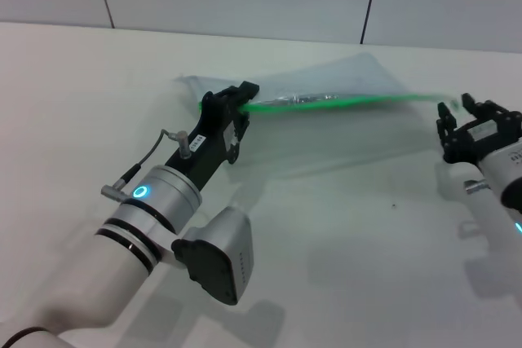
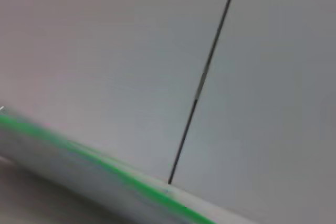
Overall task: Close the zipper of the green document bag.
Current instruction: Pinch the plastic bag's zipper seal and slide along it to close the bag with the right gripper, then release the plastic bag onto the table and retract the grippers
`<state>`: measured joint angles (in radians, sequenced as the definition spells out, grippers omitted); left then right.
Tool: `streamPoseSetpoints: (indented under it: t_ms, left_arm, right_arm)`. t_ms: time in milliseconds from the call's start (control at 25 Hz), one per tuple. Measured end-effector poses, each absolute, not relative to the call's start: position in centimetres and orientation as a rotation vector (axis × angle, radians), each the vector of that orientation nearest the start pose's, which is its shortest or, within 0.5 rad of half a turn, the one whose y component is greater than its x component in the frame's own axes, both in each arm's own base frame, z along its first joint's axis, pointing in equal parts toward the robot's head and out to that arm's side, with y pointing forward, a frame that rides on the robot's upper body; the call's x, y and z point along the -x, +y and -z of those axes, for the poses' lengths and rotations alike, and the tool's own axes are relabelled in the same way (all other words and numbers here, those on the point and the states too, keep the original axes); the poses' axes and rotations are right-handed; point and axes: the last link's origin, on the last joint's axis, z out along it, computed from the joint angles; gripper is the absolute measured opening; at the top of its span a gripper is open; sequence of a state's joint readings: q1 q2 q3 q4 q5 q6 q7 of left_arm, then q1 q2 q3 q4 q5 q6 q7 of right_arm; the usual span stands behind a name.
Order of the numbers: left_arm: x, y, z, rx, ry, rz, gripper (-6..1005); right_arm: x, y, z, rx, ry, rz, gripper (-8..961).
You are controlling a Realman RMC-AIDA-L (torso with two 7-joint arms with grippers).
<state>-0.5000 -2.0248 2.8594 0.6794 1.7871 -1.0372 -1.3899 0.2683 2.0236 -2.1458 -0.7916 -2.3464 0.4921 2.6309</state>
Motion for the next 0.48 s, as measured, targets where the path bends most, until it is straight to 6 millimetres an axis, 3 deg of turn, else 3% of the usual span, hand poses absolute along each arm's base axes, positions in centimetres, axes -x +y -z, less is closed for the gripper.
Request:
streamPoseSetpoints:
  t_ms: [240, 480]
  left_arm:
    - [21.5, 31.5, 9.9, 1.653, 0.869, -0.160, 150]
    - [20.5, 31.3, 8.6, 1.586, 0.792, -0.032, 243]
  right_arm:
    - [-28.6, 34.0, 5.3, 1.831, 0.422, -0.308, 235]
    - [-28.6, 33.8, 4.8, 1.798, 0.413, -0.330, 560]
